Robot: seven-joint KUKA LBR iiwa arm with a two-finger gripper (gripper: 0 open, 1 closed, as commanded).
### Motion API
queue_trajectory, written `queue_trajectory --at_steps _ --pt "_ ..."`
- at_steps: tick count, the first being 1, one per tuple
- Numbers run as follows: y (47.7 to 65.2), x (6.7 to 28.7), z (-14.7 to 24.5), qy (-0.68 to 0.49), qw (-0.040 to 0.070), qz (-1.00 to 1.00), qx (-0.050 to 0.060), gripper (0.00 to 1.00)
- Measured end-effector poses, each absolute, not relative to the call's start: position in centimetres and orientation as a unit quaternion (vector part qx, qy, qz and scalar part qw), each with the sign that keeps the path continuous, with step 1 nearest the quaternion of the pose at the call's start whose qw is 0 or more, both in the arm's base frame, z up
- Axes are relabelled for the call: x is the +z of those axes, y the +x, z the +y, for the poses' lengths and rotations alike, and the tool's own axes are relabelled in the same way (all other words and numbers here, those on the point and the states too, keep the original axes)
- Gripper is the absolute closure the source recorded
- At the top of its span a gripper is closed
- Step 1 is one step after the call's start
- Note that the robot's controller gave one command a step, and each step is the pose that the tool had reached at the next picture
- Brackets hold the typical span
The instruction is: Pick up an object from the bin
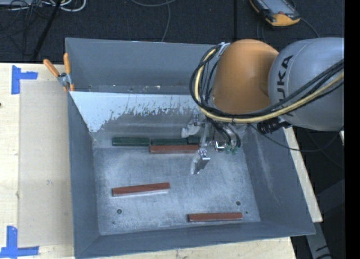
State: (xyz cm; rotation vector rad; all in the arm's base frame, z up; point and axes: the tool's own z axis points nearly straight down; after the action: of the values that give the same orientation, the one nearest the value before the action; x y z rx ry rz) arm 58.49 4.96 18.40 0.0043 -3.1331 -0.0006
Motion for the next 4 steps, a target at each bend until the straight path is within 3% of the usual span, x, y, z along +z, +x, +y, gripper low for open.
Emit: queue_trajectory --at_steps 1,2,3,4 --pt "58.7 18.9 4.9 0.001 0.000 -1.000 0.000 0.00" --pt "57.9 12.6 8.9 0.049 -0.001 -0.999 0.000 0.00" --pt "55.6 13.8 12.9 0.047 0.002 -0.999 0.000 0.00" --pt "56.0 14.1 13.4 0.058 0.000 -0.998 0.000 0.00"
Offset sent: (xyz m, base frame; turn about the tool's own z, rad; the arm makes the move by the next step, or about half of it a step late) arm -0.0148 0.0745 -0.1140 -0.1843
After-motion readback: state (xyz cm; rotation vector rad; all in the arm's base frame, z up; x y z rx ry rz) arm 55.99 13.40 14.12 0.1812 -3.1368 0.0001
